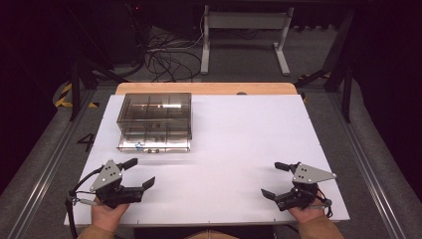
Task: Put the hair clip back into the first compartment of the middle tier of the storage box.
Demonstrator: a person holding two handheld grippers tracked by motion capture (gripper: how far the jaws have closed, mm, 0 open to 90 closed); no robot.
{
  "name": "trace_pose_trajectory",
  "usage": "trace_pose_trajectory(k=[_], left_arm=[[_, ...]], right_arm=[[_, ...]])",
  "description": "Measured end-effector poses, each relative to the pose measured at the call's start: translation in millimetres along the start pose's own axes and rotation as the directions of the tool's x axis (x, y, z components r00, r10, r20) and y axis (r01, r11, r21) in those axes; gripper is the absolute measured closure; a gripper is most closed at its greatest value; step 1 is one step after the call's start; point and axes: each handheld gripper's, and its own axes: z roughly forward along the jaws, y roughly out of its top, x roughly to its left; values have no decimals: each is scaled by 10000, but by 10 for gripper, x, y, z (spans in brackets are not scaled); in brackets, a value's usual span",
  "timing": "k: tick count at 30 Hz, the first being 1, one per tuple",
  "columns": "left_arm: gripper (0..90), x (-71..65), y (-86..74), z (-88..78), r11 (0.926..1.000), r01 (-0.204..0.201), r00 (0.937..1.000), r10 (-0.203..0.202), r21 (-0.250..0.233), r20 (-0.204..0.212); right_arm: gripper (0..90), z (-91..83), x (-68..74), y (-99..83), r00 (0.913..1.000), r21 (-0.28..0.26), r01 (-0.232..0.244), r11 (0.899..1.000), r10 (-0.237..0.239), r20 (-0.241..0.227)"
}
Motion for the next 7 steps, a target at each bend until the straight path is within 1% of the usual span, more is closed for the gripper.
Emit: trace_pose_trajectory(k=[1, 3, 4, 6, 7], left_arm=[[135, -6, -8, -10, 10000, -56, 10000, 56, -14, -43], [128, -14, -17, -39, 9999, -23, 10000, 22, -151, -55], [121, -17, -21, -46, 9998, 48, 9999, -50, -209, -94], [98, -12, -24, -49, 9997, 158, 9996, -162, -172, -210], [90, -6, -29, -49, 9995, 262, 9995, -266, -202, -193]], right_arm=[[19, -1, 0, 0, 10000, -13, -4, 10000, 4, -12], [19, -2, 0, 1, 10000, -18, -16, 10000, 16, -16], [19, -1, 0, 0, 10000, -12, -12, 10000, 12, -15], [19, -1, 1, 0, 10000, -8, -8, 10000, 8, -18], [19, 0, 0, 1, 10000, -11, -8, 10000, 8, -15]])
